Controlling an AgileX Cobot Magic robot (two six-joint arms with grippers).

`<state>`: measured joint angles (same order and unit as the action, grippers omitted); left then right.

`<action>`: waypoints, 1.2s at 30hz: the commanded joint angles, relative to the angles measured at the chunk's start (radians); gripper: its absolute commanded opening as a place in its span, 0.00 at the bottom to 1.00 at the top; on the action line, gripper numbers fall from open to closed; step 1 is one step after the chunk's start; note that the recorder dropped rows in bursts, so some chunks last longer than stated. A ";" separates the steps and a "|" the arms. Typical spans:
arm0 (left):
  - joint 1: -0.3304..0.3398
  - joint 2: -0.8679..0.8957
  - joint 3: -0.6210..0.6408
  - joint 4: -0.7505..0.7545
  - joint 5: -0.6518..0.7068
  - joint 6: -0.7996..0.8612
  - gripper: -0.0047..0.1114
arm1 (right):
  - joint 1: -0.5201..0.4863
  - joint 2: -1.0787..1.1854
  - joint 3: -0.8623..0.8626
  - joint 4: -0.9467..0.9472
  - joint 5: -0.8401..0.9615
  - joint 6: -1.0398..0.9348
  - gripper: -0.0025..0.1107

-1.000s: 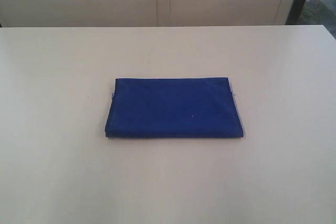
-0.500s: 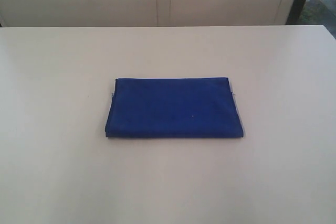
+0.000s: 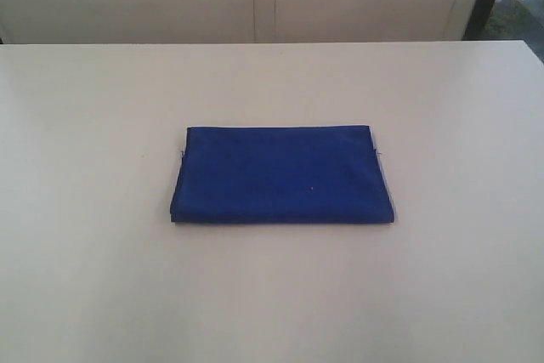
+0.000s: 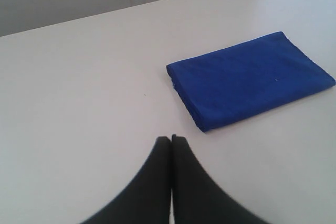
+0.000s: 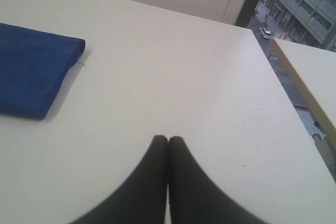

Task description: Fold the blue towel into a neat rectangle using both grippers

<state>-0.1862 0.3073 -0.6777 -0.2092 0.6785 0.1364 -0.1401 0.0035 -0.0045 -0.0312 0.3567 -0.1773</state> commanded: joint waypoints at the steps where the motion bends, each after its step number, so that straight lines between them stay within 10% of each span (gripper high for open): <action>1: 0.004 -0.006 0.003 0.002 0.004 0.002 0.04 | 0.001 -0.004 0.005 -0.008 -0.014 0.002 0.02; 36: 0.004 -0.006 0.003 0.002 0.004 0.002 0.04 | 0.001 -0.004 0.005 -0.006 -0.014 0.154 0.02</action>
<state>-0.1862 0.3073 -0.6777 -0.2092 0.6785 0.1364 -0.1401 0.0035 -0.0045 -0.0312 0.3567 -0.0273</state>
